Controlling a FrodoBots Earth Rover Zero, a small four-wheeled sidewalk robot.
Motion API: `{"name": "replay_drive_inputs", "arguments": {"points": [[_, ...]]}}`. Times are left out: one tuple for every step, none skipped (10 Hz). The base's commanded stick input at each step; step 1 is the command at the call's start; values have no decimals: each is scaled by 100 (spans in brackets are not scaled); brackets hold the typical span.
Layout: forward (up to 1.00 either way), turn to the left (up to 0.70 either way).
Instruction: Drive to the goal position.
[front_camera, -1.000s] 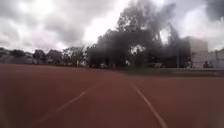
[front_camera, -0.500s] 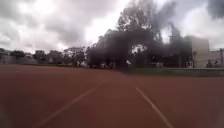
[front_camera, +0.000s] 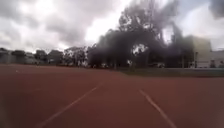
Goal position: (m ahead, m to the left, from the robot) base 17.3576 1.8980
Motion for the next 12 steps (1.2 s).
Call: {"name": "replay_drive_inputs", "arguments": {"points": [[70,0],[70,0],[70,0],[70,0],[70,0],[70,0],[70,0],[70,0],[70,0],[70,0],[70,0],[70,0]]}}
